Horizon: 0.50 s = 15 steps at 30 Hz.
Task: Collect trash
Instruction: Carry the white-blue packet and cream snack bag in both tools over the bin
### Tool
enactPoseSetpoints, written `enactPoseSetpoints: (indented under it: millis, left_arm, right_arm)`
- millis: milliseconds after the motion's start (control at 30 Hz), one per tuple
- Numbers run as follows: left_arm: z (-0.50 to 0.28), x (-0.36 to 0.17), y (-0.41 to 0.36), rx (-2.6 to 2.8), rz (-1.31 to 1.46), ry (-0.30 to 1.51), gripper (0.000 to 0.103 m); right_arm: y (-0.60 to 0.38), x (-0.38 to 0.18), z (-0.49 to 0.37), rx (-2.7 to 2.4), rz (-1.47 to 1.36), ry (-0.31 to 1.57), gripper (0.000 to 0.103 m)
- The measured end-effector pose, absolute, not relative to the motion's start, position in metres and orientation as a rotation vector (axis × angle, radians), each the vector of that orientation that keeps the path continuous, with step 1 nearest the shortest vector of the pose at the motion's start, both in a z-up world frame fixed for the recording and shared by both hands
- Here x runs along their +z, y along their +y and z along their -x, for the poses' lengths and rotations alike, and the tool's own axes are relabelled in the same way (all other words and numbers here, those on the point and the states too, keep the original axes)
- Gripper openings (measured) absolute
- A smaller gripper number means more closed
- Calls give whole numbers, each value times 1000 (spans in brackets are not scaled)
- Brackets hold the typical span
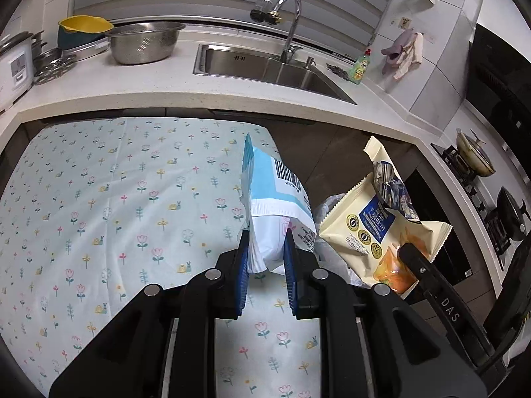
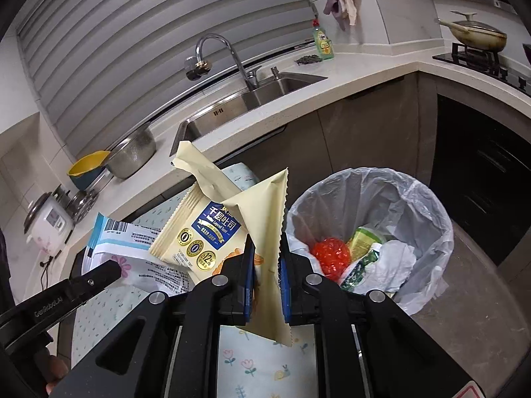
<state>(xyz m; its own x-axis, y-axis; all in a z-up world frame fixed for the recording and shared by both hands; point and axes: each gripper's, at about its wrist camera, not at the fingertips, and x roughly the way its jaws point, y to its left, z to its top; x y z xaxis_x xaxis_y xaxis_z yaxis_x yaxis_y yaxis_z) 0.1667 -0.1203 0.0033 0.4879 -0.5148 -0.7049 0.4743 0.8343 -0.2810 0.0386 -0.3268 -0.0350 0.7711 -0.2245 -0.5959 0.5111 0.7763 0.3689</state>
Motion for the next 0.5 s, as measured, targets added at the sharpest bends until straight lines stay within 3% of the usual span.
enactPoseSetpoints:
  millis: [500]
  left_arm:
    - [-129, 8, -194, -696, -12, 880, 18]
  right_arm:
    - [-389, -37, 21, -526, -586, 522, 12]
